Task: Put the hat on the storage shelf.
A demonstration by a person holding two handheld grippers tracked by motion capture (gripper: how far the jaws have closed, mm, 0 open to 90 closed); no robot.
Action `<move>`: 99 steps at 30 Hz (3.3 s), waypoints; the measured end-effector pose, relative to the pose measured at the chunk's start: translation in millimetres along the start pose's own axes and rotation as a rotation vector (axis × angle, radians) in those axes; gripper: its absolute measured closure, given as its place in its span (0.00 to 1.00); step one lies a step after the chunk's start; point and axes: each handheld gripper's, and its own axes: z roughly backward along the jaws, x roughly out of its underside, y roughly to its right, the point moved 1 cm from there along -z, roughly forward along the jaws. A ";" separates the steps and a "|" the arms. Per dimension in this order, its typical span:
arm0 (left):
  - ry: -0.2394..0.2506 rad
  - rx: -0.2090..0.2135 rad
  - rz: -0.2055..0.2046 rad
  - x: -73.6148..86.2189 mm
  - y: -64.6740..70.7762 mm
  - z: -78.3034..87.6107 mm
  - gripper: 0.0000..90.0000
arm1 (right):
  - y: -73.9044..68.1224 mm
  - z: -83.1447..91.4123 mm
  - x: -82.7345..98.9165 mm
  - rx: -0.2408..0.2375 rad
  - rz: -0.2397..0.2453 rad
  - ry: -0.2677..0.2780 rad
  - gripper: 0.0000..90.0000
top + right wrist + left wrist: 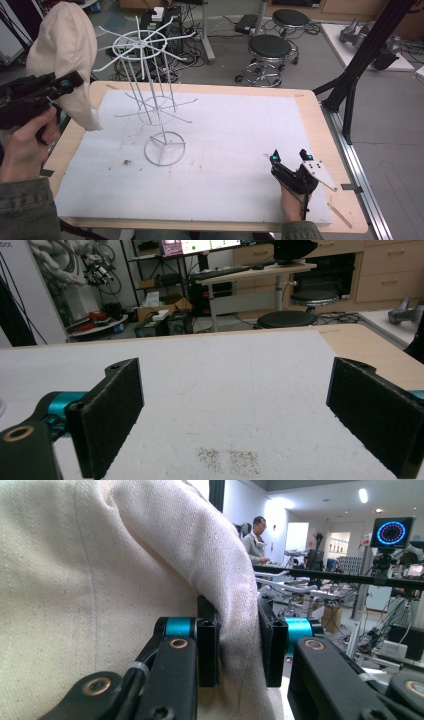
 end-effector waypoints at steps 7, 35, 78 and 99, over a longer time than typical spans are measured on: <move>-0.019 0.001 -0.002 0.5 -1.8 -8.0 0.83 | -0.2 -0.1 0.1 0.000 0.001 0.003 0.08; -0.093 0.036 0.041 35.0 -8.6 -15.8 0.81 | -1.0 -1.1 0.7 -0.002 0.007 -0.005 0.08; 0.056 -0.165 0.031 53.2 -4.7 27.0 0.35 | -1.9 -0.7 1.0 -0.005 0.010 -0.009 0.08; 0.050 -0.284 -0.006 104.5 -3.6 60.9 0.34 | -2.9 0.3 0.8 -0.003 0.033 -0.001 0.08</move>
